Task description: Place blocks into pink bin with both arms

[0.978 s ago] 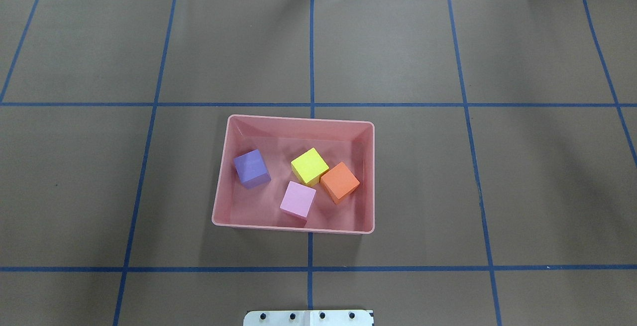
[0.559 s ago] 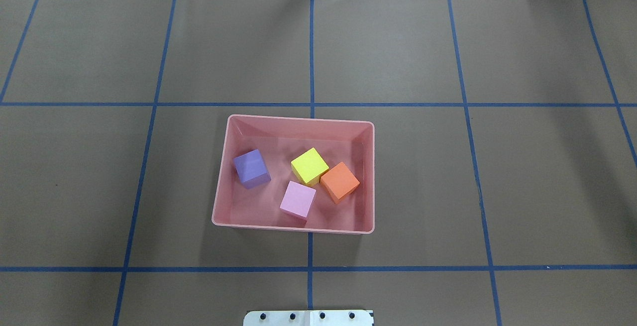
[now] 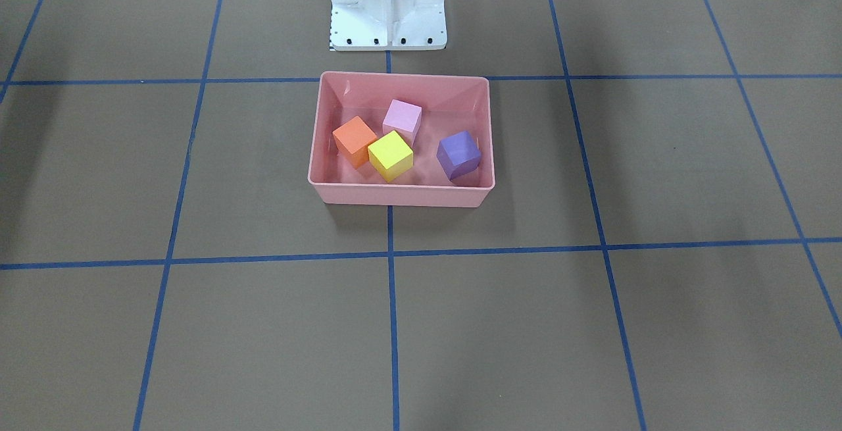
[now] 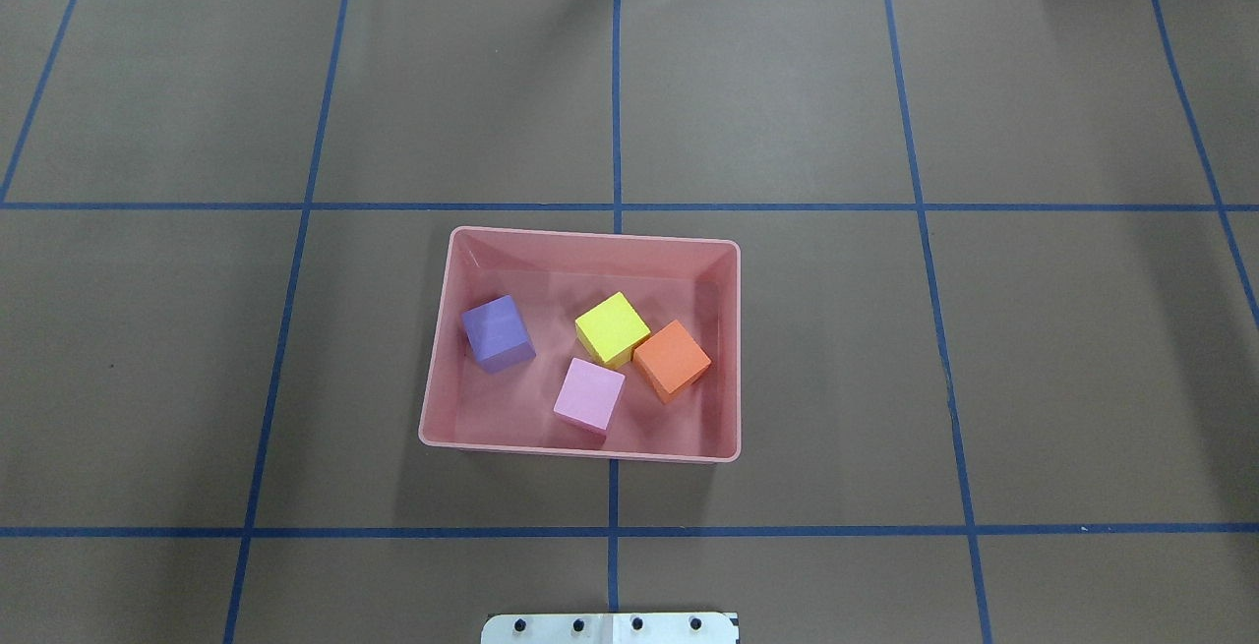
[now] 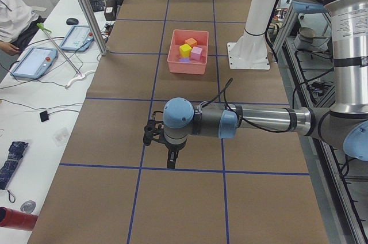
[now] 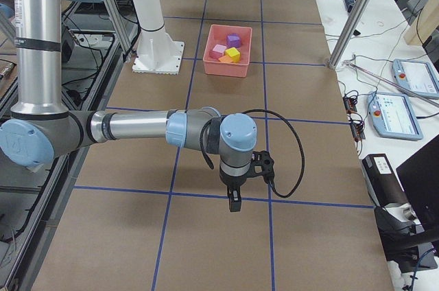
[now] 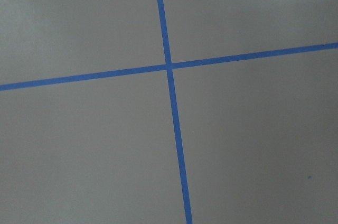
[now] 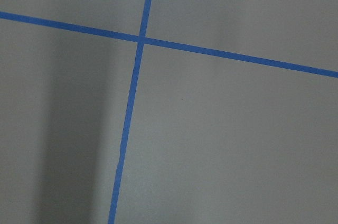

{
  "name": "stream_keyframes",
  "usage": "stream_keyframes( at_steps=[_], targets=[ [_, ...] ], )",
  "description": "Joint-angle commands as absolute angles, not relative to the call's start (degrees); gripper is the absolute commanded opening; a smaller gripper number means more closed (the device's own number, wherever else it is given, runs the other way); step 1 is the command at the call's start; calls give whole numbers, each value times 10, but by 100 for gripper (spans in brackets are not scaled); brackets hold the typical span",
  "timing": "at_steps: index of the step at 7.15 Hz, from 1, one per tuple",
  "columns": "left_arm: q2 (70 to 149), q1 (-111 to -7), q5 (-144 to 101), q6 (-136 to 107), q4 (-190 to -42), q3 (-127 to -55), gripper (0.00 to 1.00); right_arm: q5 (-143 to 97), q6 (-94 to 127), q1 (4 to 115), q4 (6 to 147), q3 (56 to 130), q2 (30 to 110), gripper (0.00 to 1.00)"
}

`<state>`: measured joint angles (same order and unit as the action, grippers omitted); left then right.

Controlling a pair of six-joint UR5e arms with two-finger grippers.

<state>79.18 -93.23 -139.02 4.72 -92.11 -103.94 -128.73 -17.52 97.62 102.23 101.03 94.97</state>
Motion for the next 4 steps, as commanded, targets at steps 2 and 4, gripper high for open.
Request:
stream_keyframes(
  at_steps=[2, 4],
  targets=[
    [777, -933, -1391, 47, -921, -1042, 100, -1288, -113, 976, 953, 997, 962, 100],
    [774, -933, -1391, 47, -921, -1043, 100, -1288, -108, 968, 909, 972, 963, 100]
  ],
)
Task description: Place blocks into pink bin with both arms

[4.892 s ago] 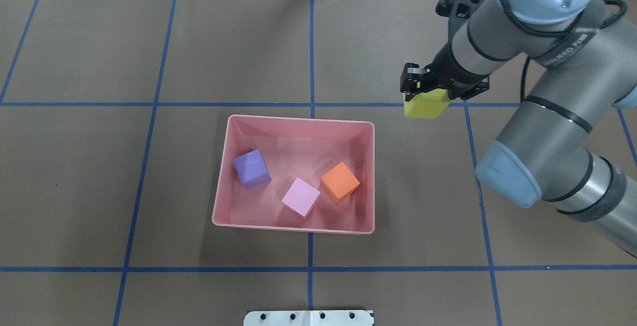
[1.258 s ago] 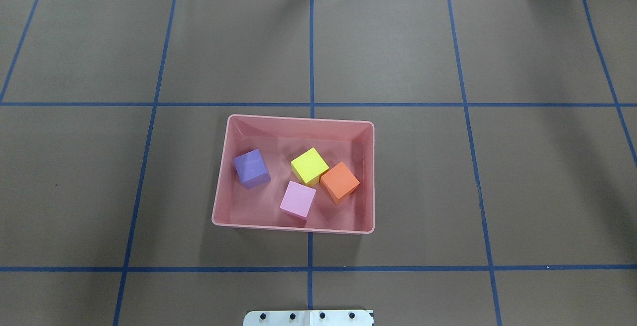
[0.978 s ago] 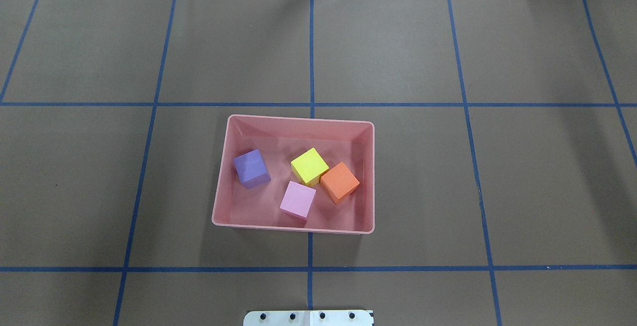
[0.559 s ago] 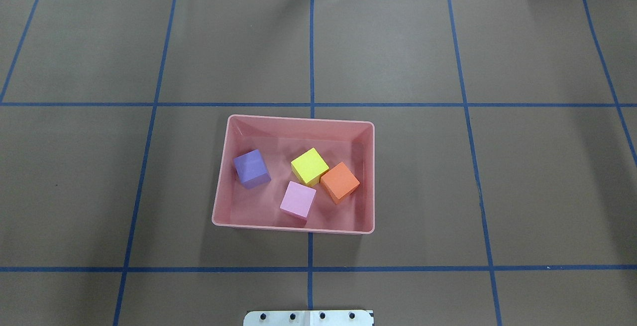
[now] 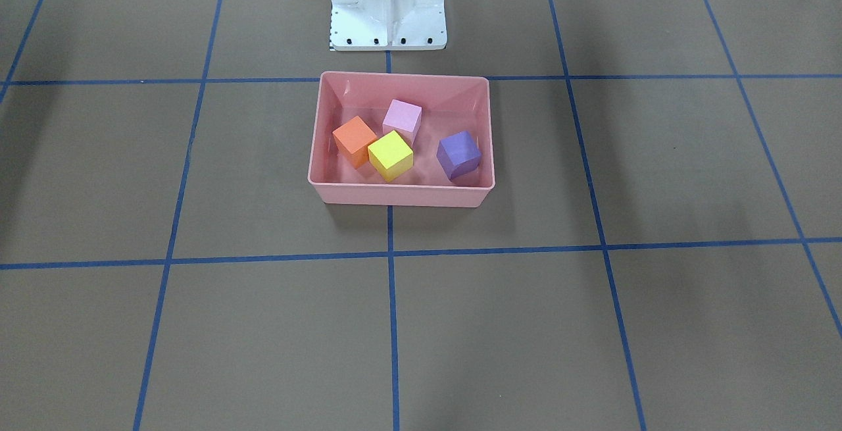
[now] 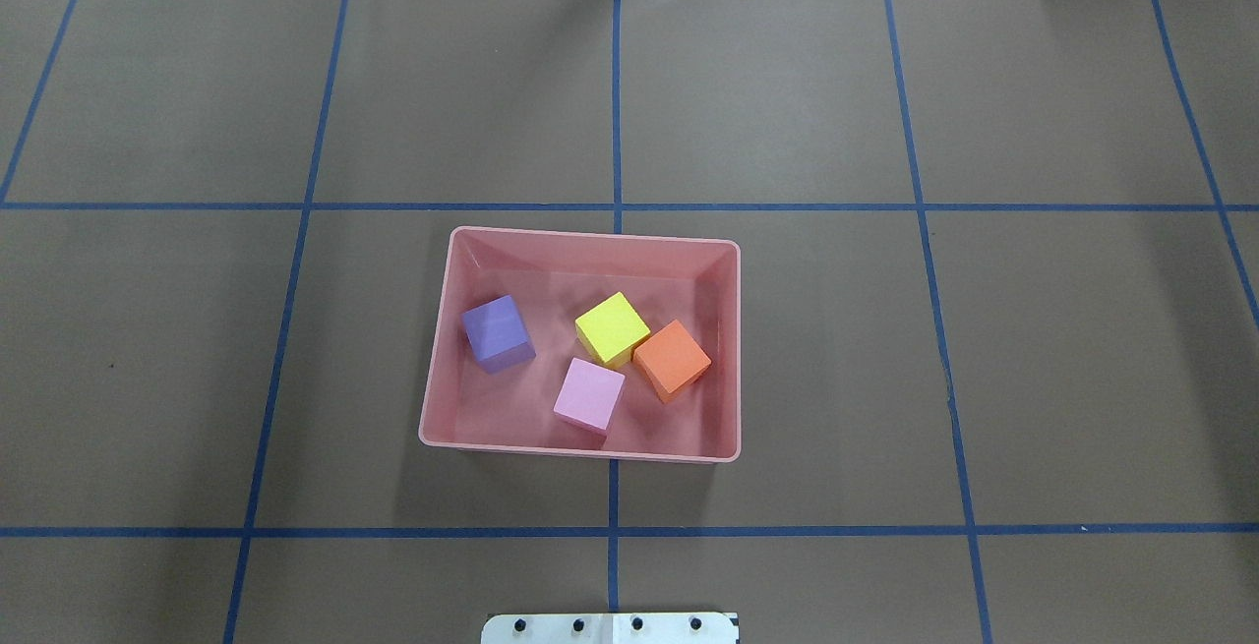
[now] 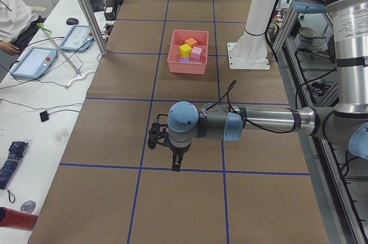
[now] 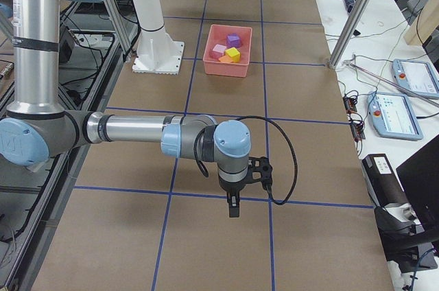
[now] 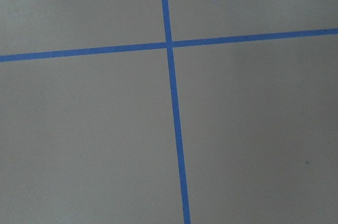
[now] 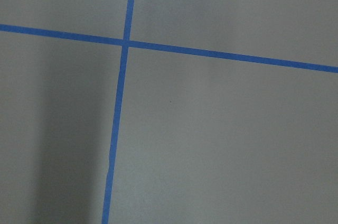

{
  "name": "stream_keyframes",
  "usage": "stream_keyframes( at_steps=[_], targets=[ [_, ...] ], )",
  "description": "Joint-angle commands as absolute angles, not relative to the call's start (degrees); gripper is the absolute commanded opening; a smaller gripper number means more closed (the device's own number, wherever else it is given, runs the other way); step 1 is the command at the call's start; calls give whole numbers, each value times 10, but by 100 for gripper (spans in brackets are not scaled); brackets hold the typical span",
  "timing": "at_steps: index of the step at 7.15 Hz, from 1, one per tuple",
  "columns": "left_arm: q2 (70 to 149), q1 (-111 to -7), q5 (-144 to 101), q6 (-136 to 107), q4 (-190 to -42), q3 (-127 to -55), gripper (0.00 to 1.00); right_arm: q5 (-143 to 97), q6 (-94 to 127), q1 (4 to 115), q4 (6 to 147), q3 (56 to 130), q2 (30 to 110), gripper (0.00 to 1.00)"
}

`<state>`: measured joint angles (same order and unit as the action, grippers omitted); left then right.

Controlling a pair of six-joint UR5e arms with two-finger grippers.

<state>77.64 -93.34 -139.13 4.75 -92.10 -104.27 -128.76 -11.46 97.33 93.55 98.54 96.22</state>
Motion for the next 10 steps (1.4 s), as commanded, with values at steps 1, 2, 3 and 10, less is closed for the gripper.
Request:
stream_keyframes(
  at_steps=[1, 2, 3, 10],
  targets=[
    [774, -933, -1391, 47, -921, -1042, 100, -1288, -106, 958, 904, 973, 962, 100],
    [774, -933, -1391, 47, -922, -1042, 100, -1288, -105, 945, 904, 973, 961, 100],
    [773, -933, -1391, 47, -922, -1042, 100, -1288, -92, 936, 904, 975, 957, 100],
    [769, -933, -1391, 47, -922, -1042, 100, -1290, -83, 925, 879, 968, 966, 100]
  ],
)
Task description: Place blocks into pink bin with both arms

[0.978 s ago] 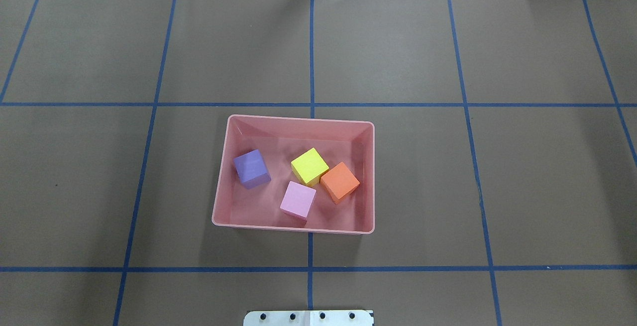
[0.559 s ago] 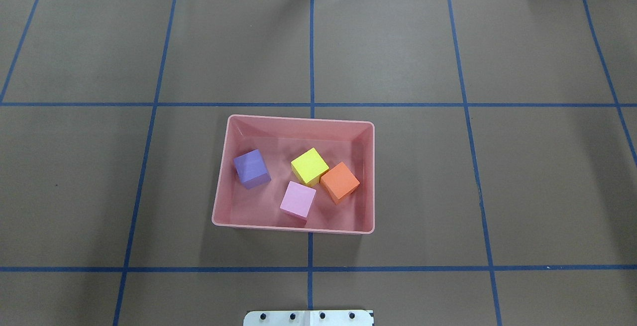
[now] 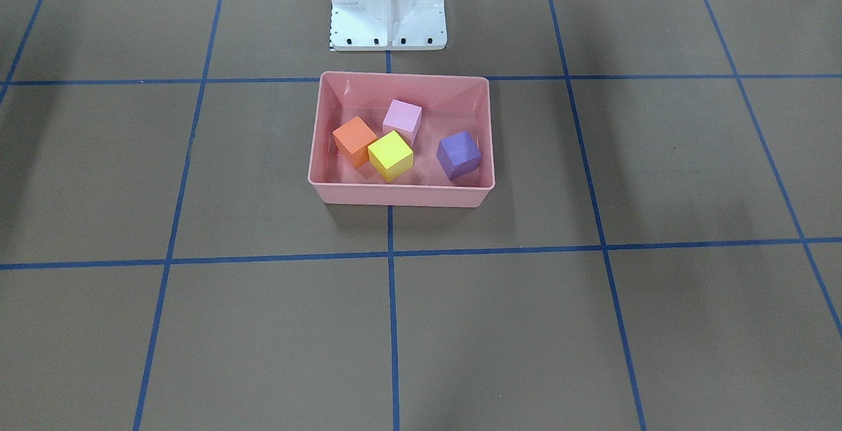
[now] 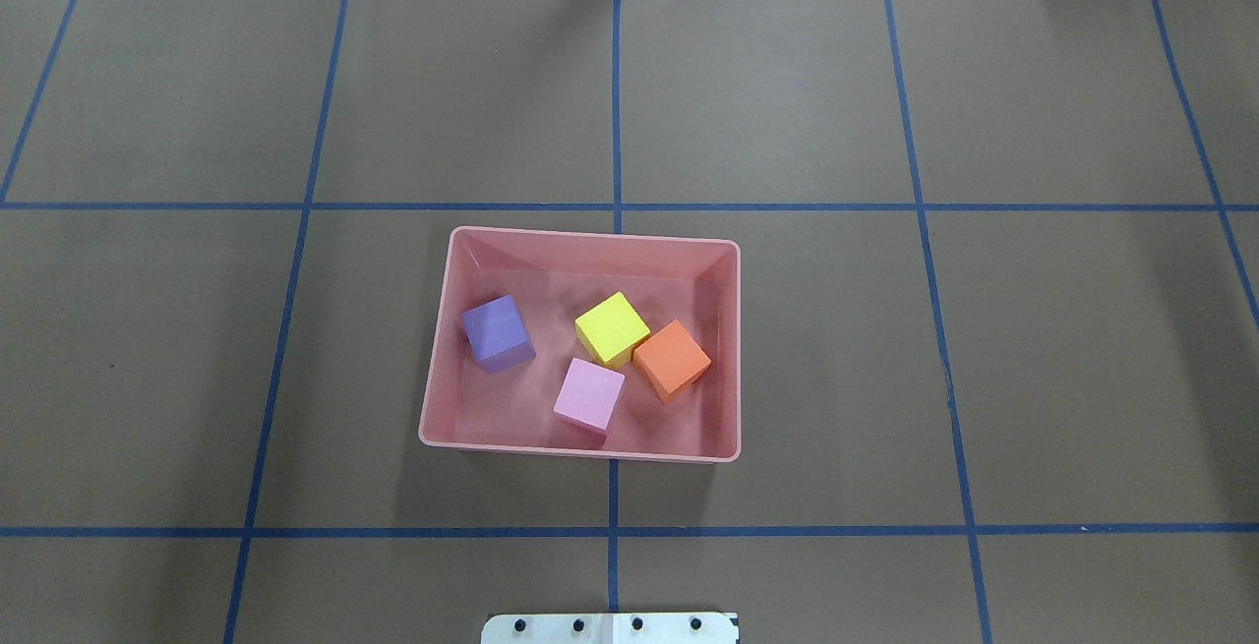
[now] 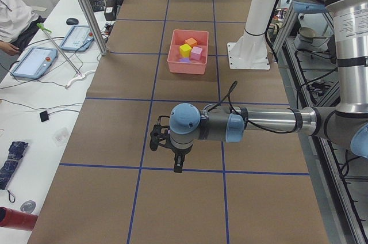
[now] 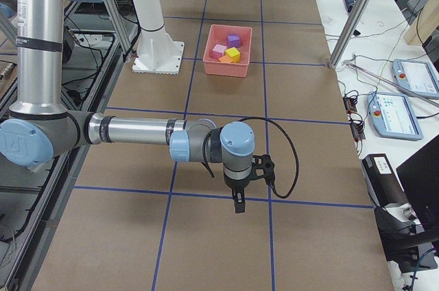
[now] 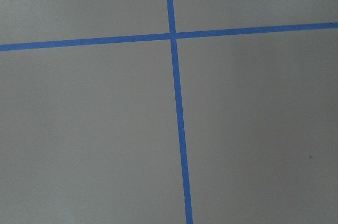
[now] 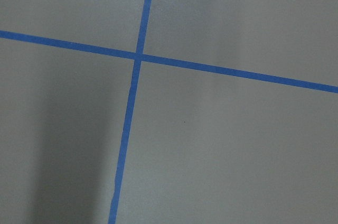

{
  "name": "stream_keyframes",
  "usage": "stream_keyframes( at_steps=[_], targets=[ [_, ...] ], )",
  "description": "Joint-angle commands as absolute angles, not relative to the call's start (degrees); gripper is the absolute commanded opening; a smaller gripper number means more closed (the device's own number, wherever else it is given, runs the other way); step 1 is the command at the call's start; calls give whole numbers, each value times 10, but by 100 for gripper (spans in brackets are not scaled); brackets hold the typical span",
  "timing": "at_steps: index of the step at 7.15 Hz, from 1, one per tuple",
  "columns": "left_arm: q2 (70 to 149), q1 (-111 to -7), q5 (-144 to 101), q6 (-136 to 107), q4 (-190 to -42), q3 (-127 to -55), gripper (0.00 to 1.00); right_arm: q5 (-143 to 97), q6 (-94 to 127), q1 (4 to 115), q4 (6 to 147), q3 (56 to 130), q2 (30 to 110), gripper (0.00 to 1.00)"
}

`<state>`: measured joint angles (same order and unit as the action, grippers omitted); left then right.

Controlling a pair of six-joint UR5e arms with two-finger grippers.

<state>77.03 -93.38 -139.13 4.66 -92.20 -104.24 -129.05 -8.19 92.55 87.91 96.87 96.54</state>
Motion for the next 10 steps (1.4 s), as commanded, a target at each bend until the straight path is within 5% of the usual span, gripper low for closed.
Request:
stream_keyframes(
  at_steps=[1, 10],
  targets=[
    [769, -933, -1391, 47, -922, -1042, 100, -1290, -83, 925, 879, 967, 966, 100],
    [766, -933, -1391, 47, -922, -1042, 100, -1290, -83, 925, 877, 957, 968, 100]
  ],
)
